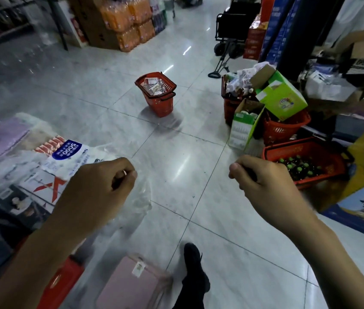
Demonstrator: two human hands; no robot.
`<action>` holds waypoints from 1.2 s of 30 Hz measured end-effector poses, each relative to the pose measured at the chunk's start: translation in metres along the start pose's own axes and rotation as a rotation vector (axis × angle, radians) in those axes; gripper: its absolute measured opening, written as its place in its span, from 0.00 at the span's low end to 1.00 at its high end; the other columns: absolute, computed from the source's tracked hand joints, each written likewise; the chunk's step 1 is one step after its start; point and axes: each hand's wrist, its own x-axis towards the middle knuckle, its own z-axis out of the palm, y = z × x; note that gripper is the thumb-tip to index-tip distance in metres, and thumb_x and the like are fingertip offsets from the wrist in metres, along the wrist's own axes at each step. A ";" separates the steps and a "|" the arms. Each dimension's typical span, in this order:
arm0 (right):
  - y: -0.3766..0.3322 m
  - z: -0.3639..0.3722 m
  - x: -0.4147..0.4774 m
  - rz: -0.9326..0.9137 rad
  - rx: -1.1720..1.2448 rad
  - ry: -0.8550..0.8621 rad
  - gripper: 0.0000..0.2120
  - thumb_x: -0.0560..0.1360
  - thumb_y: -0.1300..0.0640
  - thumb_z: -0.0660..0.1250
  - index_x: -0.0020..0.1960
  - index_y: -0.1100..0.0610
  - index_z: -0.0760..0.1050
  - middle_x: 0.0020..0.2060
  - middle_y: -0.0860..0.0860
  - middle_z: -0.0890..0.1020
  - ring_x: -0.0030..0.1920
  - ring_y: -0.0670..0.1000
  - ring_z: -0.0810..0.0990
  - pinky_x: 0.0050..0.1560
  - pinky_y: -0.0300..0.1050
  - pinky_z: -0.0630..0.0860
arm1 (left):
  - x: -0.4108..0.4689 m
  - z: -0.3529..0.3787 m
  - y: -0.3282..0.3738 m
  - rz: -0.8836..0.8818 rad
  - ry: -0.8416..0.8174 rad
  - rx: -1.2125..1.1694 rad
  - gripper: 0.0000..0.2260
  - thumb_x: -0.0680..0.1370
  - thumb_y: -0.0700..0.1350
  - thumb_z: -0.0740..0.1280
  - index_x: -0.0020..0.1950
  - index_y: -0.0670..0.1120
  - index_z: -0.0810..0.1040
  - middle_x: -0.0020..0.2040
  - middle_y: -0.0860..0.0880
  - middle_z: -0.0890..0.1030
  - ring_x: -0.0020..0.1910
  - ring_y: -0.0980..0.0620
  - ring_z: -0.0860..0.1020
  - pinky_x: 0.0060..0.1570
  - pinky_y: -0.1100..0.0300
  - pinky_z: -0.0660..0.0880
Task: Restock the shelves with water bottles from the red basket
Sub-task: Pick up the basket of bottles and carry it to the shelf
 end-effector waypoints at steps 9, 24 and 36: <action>-0.010 -0.008 0.211 -0.047 -0.009 -0.014 0.09 0.78 0.51 0.62 0.40 0.47 0.76 0.30 0.54 0.78 0.31 0.54 0.77 0.33 0.56 0.73 | 0.200 0.015 -0.064 -0.010 -0.045 -0.109 0.06 0.78 0.49 0.65 0.40 0.54 0.74 0.31 0.56 0.77 0.31 0.55 0.76 0.30 0.55 0.75; 0.049 0.026 0.558 -0.085 0.077 -0.037 0.07 0.78 0.55 0.65 0.42 0.50 0.79 0.33 0.48 0.81 0.34 0.48 0.79 0.39 0.52 0.77 | 0.528 0.081 -0.145 0.027 -0.055 0.101 0.07 0.80 0.47 0.64 0.46 0.47 0.79 0.34 0.53 0.79 0.31 0.52 0.77 0.35 0.54 0.78; 0.032 0.129 0.857 -0.159 0.148 -0.286 0.09 0.78 0.53 0.66 0.40 0.47 0.78 0.32 0.43 0.80 0.34 0.46 0.79 0.35 0.39 0.73 | 0.709 0.055 -0.280 -0.328 0.037 0.146 0.08 0.79 0.45 0.65 0.40 0.51 0.74 0.30 0.53 0.75 0.29 0.53 0.74 0.33 0.51 0.74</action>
